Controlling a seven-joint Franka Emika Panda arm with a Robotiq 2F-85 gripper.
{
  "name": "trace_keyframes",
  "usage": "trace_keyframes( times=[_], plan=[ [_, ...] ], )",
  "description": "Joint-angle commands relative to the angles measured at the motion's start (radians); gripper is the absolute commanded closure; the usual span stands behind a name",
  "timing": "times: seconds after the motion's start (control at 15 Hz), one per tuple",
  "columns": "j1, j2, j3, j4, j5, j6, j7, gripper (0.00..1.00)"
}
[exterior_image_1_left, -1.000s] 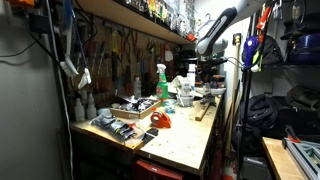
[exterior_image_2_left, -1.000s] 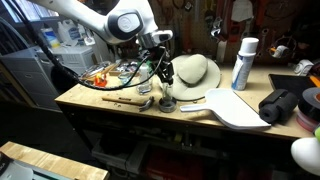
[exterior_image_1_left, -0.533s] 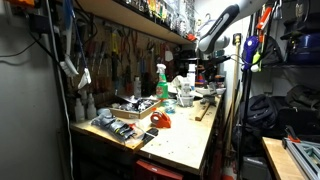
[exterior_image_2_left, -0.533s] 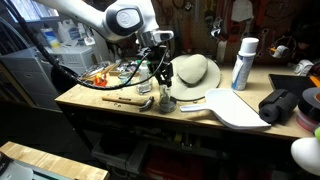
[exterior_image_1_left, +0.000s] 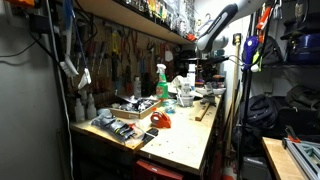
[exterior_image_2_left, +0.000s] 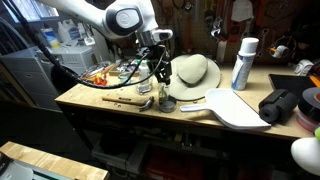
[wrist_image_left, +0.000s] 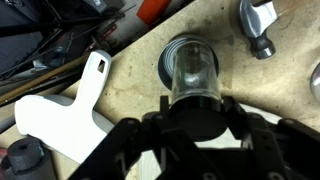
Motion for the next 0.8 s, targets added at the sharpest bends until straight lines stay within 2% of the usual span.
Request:
trace_keyframes(
  times=[0.0,0.73],
  plan=[
    [-0.005,0.011,0.003,0.007,0.014,0.031,0.025,0.69],
    [0.001,0.060,-0.007,0.023,0.004,0.090,0.122,0.69]
  ],
)
